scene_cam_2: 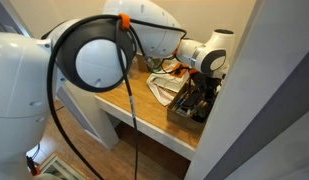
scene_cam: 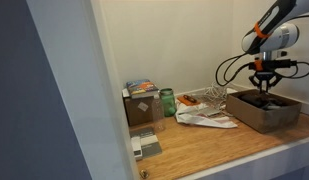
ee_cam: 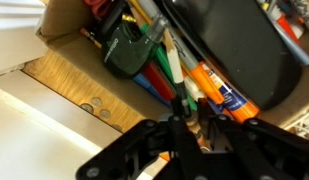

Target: Pick up the white pencil and put it on the white cloth on the table

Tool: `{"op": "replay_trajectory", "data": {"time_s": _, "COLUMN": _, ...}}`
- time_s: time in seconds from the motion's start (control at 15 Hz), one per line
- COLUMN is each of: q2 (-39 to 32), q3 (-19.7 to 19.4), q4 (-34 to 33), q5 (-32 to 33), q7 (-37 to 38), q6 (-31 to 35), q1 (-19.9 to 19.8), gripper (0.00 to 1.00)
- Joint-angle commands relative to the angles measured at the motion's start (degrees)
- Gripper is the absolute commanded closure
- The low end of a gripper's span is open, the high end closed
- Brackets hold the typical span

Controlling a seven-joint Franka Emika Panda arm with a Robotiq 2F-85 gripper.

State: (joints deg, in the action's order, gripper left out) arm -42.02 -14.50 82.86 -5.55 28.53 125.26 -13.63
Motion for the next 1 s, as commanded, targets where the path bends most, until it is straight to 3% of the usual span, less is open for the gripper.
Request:
{"op": "replay_trajectory", "data": {"time_s": 0.0, "q2": 5.68, "q3": 0.55, "q4": 4.68, "q5": -0.73, "q7": -1.59, "q6": 1.51, "q1": 0.96, "gripper": 0.94}}
{"op": "replay_trajectory", "data": {"time_s": 0.33, "q2": 14.25, "q3": 4.73, "q4": 13.43, "q5": -2.37, "q7": -9.44, "q6": 8.3, "q1": 1.58, "gripper": 0.94}}
{"op": "replay_trajectory", "data": {"time_s": 0.53, "q2": 19.0, "q3": 7.46, "q4": 19.98, "q5": -3.18, "q7": -13.92, "q6": 15.58, "q1": 2.91, "gripper": 0.95}}
{"op": "replay_trajectory", "data": {"time_s": 0.93, "q2": 25.15, "q3": 16.01, "q4": 30.6, "q5": -12.33, "q7": -28.28, "q6": 27.23, "q1": 2.68, "gripper": 0.95}}
